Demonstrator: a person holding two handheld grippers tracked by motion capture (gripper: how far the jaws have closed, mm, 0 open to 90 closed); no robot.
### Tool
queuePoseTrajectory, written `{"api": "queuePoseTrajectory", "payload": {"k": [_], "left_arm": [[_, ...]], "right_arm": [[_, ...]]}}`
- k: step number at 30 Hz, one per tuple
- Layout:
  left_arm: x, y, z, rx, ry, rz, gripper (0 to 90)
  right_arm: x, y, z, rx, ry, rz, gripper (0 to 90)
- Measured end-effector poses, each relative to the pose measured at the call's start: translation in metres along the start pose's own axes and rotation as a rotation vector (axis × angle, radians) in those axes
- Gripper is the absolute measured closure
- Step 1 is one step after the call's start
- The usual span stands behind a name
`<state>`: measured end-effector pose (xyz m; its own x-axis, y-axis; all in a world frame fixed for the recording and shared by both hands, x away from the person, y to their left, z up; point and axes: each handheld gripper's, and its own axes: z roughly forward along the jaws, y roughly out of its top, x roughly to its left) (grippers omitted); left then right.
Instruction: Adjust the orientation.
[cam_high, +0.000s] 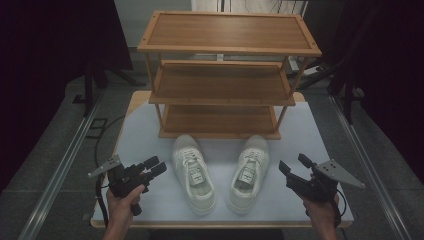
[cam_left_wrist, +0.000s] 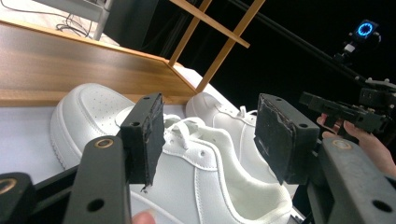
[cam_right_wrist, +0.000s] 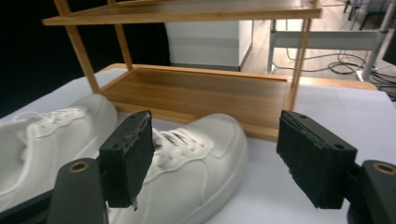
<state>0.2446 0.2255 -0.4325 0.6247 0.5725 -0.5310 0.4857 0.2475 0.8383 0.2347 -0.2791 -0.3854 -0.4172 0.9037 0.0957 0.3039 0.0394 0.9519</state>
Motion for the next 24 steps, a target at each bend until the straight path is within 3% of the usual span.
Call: {"api": "queuePoseTrajectory", "payload": {"k": [4, 8, 17, 24], "left_arm": [[0.001, 0.0, 0.001, 0.0, 0.003, -0.008, 41.3], [0.002, -0.001, 0.005, 0.012, 0.006, -0.01, 40.0], [-0.001, -0.001, 0.006, 0.018, -0.002, -0.014, 39.5], [0.0, -0.002, 0.008, 0.021, 0.0, -0.022, 39.4]], "right_arm": [[0.007, 0.001, 0.0, 0.0, 0.022, -0.011, 30.7], [0.018, 0.001, 0.001, 0.007, 0.061, -0.029, 39.0], [0.049, -0.002, 0.007, 0.014, 0.168, -0.072, 68.8], [0.071, -0.008, 0.017, 0.053, 0.244, -0.118, 83.2]]}}
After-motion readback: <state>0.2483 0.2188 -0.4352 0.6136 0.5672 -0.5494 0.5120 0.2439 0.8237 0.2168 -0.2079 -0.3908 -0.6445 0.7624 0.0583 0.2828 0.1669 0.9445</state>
